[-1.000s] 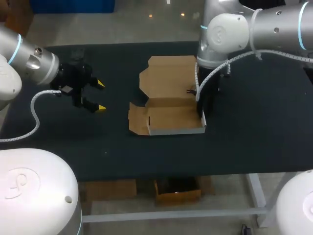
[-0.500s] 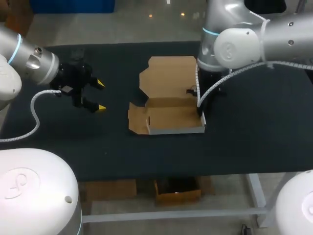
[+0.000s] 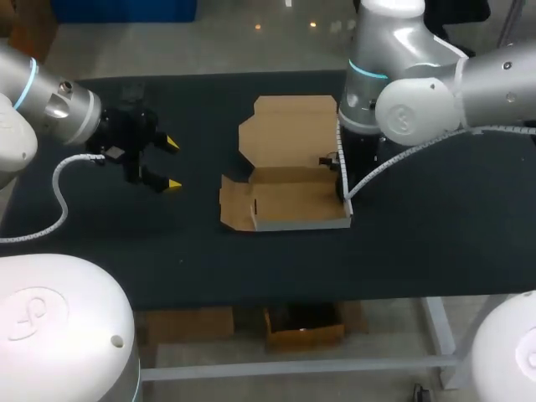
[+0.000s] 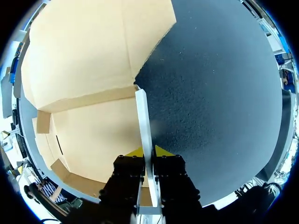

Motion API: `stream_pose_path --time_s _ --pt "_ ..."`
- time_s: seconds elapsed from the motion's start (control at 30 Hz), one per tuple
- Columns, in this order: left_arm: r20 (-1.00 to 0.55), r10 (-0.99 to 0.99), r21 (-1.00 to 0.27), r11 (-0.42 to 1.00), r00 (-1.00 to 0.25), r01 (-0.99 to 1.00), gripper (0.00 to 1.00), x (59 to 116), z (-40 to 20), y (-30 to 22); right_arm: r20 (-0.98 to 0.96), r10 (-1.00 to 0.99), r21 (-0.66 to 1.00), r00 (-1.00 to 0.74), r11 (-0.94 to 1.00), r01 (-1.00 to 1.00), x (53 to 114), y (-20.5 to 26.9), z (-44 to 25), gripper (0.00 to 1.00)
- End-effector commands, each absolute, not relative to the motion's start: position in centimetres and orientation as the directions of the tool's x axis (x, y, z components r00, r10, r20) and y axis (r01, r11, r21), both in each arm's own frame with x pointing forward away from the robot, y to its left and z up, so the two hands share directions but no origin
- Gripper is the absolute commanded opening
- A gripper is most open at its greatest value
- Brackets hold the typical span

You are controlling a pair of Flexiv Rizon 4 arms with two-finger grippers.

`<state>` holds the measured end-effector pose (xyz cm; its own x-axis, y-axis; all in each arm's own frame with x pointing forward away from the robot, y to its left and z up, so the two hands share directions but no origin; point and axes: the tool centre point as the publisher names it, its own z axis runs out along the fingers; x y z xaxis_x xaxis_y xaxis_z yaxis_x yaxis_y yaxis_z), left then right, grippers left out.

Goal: Assemble the packaging by folding the flat box into shape, placing the metal phone stand inside, and closing the box properly

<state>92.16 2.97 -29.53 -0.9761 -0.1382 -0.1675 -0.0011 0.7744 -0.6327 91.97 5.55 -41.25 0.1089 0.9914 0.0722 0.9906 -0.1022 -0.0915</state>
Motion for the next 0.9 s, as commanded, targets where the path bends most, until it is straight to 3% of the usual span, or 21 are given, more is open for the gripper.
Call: stream_pose_path --time_s 0.03,0.47,0.6,0.7,0.9 --pt "-0.166 -0.137 -0.631 0.776 -0.977 -0.002 1.00 92.17 -29.48 3.00 0.071 0.991 -0.066 0.109 -0.105 0.992 91.67 5.63 -41.20 0.06" --pt "-0.166 -0.137 -0.631 0.776 -0.977 -0.002 1.00 92.17 -29.48 3.00 0.065 0.992 -0.081 0.110 -0.104 0.991 92.16 5.79 -41.94 0.12" --pt "-0.166 -0.137 -0.631 0.776 -0.977 -0.002 1.00 92.17 -29.48 3.00 0.064 0.992 -0.082 0.109 -0.104 0.991 92.19 5.80 -41.97 0.09" --pt "-0.166 -0.137 -0.631 0.776 -0.977 -0.002 1.00 92.17 -29.48 3.00 0.061 0.992 -0.085 0.106 -0.101 0.991 92.27 5.85 -42.01 0.00" --pt "-0.166 -0.137 -0.631 0.776 -0.977 -0.002 1.00 92.17 -29.48 3.00 0.029 0.996 -0.087 0.089 -0.087 0.992 92.36 5.97 -41.94 0.00"
